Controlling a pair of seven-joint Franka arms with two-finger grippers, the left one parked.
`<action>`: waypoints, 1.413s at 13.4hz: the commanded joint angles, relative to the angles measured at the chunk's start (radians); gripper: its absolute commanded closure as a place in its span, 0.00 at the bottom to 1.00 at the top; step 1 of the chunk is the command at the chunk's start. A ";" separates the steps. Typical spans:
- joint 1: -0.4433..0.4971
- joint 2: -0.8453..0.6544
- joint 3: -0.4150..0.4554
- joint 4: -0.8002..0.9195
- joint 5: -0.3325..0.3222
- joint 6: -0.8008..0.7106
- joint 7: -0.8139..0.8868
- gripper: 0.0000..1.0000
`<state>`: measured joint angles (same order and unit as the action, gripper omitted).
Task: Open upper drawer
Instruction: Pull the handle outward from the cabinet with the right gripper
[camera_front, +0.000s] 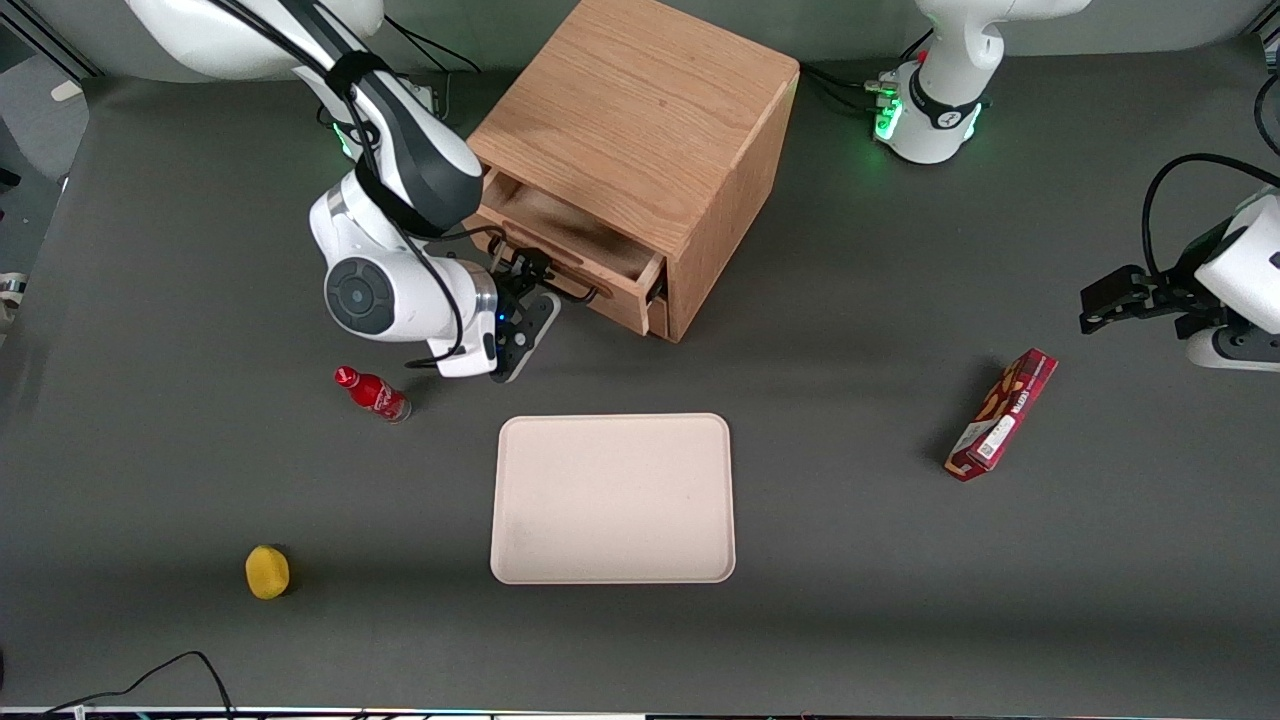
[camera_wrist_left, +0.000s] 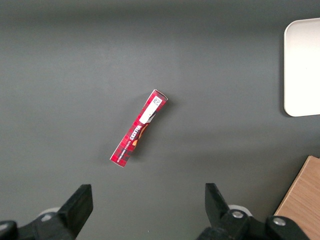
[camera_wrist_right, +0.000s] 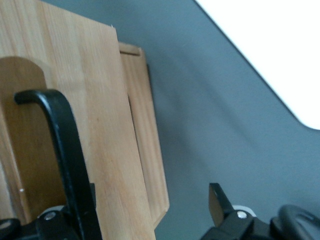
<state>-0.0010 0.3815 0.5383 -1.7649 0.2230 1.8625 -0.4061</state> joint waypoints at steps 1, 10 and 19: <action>0.001 0.062 -0.023 0.108 -0.033 -0.064 -0.023 0.00; 0.001 0.115 -0.073 0.183 -0.077 -0.094 -0.109 0.00; 0.001 0.181 -0.109 0.289 -0.120 -0.146 -0.172 0.00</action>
<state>-0.0063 0.5346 0.4410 -1.5273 0.1217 1.7440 -0.5421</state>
